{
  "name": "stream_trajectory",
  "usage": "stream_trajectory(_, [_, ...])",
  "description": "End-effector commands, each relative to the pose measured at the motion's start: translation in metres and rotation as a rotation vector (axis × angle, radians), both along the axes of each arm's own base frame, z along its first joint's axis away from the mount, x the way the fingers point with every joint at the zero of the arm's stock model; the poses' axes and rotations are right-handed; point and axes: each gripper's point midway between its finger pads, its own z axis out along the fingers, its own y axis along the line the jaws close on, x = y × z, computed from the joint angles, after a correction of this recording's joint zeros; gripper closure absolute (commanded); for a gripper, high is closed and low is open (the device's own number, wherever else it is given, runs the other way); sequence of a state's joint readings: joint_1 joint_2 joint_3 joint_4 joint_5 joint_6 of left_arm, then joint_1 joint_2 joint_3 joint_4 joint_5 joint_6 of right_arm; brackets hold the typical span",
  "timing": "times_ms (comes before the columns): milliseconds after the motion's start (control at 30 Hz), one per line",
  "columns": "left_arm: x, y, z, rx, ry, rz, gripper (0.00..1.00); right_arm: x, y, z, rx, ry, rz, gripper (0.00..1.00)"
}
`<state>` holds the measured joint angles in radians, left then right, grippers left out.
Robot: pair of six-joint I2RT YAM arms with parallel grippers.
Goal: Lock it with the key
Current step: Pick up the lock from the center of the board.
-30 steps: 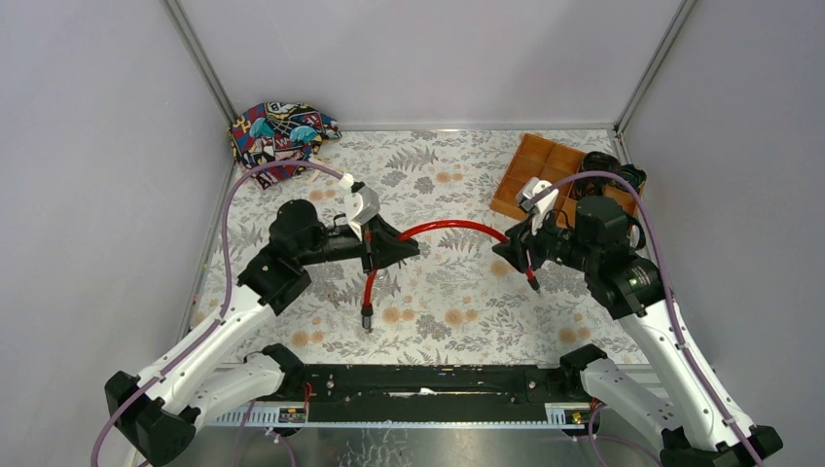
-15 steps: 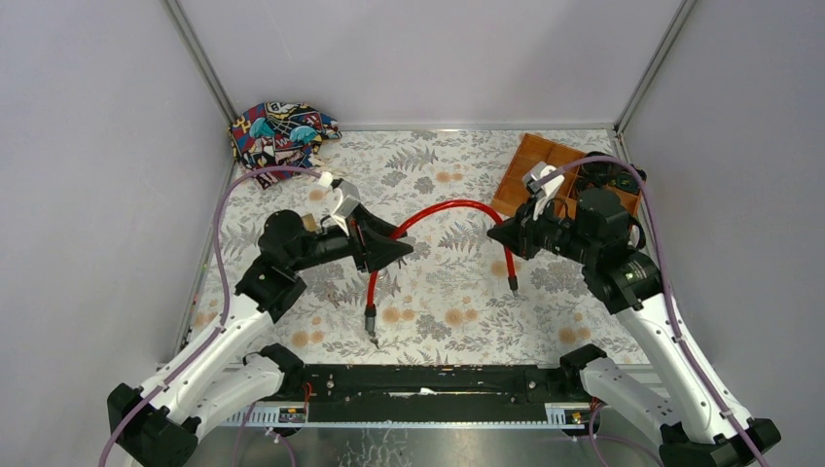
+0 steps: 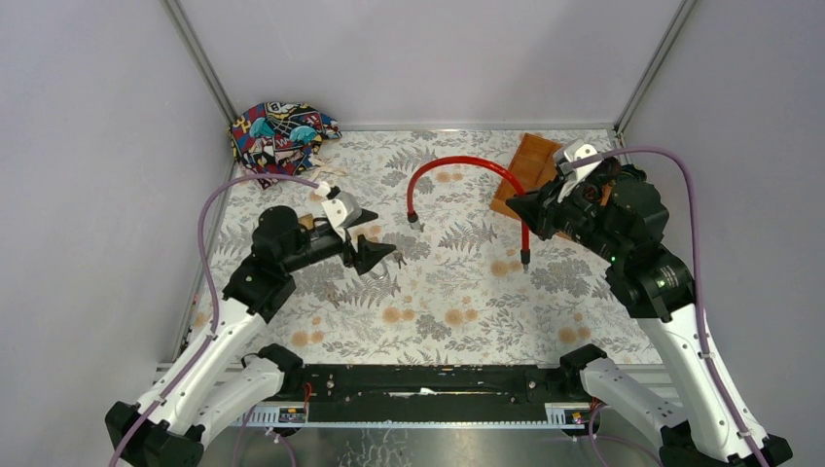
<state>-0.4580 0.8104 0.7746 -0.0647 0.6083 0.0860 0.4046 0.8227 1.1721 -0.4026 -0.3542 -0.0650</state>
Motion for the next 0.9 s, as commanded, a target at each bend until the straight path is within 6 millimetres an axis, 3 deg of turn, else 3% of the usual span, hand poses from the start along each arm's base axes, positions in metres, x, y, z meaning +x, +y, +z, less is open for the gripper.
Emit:
stream_trajectory(0, [0.016,0.01,-0.043,0.106,0.017,0.068,0.17,0.004,-0.009,0.048,0.083,-0.092,-0.072,1.0])
stream_trajectory(200, [0.027,0.002,-0.054,0.098,-0.011,0.052,0.18,-0.009,-0.001,0.069,0.149,-0.1,-0.013,1.0])
stream_trajectory(333, [0.031,0.011,-0.058,0.119,-0.011,0.094,0.34,-0.02,0.005,0.077,0.183,-0.113,0.041,1.0])
stream_trajectory(467, [0.019,0.008,-0.06,0.124,0.012,0.041,0.47,-0.024,0.008,0.078,0.197,-0.102,0.065,1.0])
stream_trajectory(567, [0.011,0.003,-0.062,0.096,0.058,0.003,0.47,-0.023,0.007,0.08,0.214,-0.092,0.05,1.0])
stream_trajectory(767, [0.044,0.01,-0.028,-0.014,-0.011,0.185,0.34,-0.019,0.008,0.088,0.267,-0.085,0.035,1.0])
stream_trajectory(867, [0.047,0.003,-0.031,0.015,-0.01,0.185,0.34,-0.017,0.01,0.09,0.287,-0.076,0.034,1.0])
